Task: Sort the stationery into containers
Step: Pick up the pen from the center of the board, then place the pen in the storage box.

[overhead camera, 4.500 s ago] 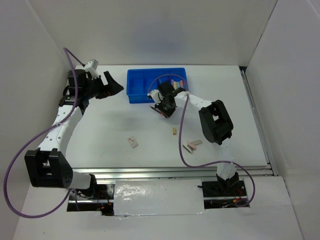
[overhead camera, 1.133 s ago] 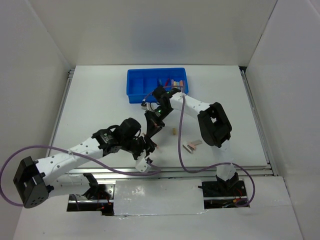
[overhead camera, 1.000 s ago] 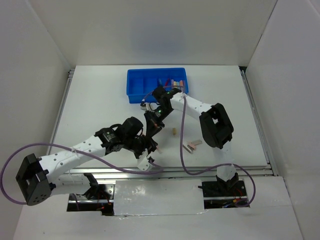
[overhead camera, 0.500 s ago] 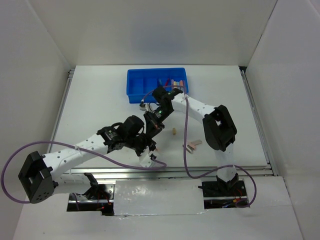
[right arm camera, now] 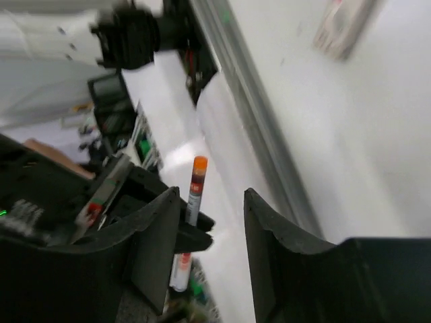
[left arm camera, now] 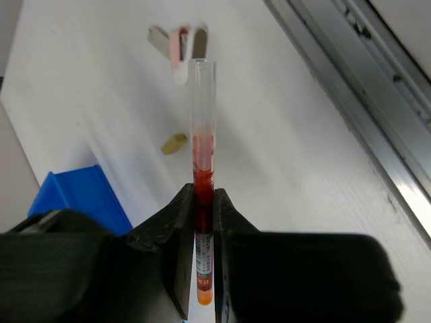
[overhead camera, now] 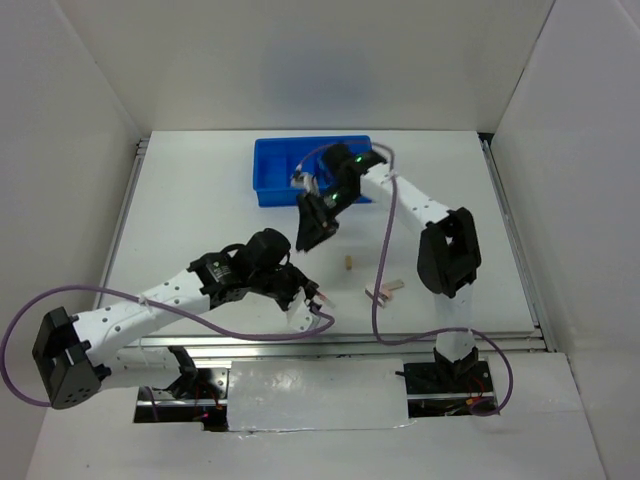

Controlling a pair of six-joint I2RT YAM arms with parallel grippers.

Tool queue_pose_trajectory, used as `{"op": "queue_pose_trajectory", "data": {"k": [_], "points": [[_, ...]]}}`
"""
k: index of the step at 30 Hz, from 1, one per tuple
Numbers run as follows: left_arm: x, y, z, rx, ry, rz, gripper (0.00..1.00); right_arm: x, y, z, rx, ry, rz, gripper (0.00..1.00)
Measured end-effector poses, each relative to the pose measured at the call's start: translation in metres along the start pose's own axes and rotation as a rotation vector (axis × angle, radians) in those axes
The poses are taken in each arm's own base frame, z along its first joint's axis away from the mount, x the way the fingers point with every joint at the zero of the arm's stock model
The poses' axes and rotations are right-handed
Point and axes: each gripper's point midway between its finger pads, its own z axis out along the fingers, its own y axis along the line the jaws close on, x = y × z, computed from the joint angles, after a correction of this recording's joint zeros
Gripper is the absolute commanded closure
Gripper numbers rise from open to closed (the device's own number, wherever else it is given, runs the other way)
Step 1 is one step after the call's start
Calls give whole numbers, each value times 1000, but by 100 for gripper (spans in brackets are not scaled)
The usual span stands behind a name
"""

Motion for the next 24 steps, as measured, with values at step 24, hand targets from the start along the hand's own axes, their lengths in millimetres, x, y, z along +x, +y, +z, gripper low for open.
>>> {"op": "queue_pose_trajectory", "data": {"k": [24], "points": [[264, 299, -36, -952, -126, -1722, 100, 5, -68, -298, 544, -857, 88, 51]]}}
